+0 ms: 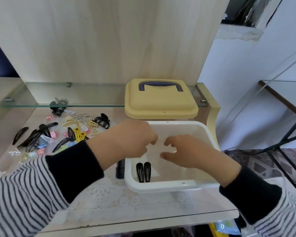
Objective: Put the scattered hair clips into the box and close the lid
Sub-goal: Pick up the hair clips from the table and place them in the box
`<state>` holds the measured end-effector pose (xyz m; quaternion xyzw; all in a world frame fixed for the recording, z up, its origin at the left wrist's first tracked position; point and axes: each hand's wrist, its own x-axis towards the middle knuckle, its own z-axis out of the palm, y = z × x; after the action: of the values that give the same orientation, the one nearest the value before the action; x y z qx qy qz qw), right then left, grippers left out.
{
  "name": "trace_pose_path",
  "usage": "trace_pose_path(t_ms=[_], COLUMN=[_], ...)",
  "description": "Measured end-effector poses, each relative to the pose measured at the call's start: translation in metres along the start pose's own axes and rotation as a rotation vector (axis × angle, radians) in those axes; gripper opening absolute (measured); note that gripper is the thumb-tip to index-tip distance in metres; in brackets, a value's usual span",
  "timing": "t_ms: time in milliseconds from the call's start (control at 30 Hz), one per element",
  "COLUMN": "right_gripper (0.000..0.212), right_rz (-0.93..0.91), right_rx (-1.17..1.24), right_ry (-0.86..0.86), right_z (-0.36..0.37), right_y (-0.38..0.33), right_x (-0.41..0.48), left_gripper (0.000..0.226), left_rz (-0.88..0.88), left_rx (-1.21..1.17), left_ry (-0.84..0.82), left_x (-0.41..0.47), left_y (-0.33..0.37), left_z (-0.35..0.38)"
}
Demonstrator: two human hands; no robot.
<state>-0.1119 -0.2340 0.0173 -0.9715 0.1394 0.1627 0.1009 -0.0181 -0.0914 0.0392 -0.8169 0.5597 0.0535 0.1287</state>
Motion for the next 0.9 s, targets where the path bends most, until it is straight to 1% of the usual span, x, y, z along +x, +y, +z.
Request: trace_pose_path(t_ms=[100, 200, 267, 333, 467, 633, 733, 833, 900], right_gripper=[0.049, 0.043, 0.036, 0.030, 0.021, 0.016, 0.018, 0.021, 0.022], right_rz=[-0.009, -0.012, -0.016, -0.035, -0.168, -0.292, -0.369, -0.427, -0.450], right_rx=[0.009, 0.060, 0.124, 0.207, 0.375, 0.524, 0.592, 0.616, 0.624], right_ry=[0.113, 0.300, 0.428, 0.520, 0.700, 0.846, 0.899, 0.940, 0.919], right_z=[-0.008, -0.014, -0.017, -0.020, -0.022, -0.012, 0.003, 0.028, 0.050], right_y=[-0.004, -0.009, -0.017, -0.031, -0.074, -0.138, -0.172, -0.197, -0.206], right_x=[-0.013, -0.024, -0.028, -0.032, -0.036, -0.025, -0.015, 0.004, 0.022], left_gripper=[0.036, 0.035, 0.033, 0.033, 0.029, 0.027, 0.026, 0.028, 0.034], left_rz=[0.009, -0.026, -0.083, -0.160, -0.335, -0.522, -0.630, -0.733, -0.807], left_rx=[0.002, -0.065, -0.131, -0.179, -0.262, -0.320, -0.290, -0.329, -0.408], left_ry=[0.173, 0.383, 0.532, 0.660, 0.850, 0.981, 1.049, 1.011, 0.963], left_x=[-0.021, -0.042, -0.056, -0.072, -0.101, -0.131, -0.143, -0.152, -0.157], left_y=[-0.006, -0.016, -0.023, -0.033, -0.051, -0.076, -0.085, -0.093, -0.098], left_z=[-0.004, 0.003, 0.012, 0.025, 0.051, 0.089, 0.117, 0.150, 0.169])
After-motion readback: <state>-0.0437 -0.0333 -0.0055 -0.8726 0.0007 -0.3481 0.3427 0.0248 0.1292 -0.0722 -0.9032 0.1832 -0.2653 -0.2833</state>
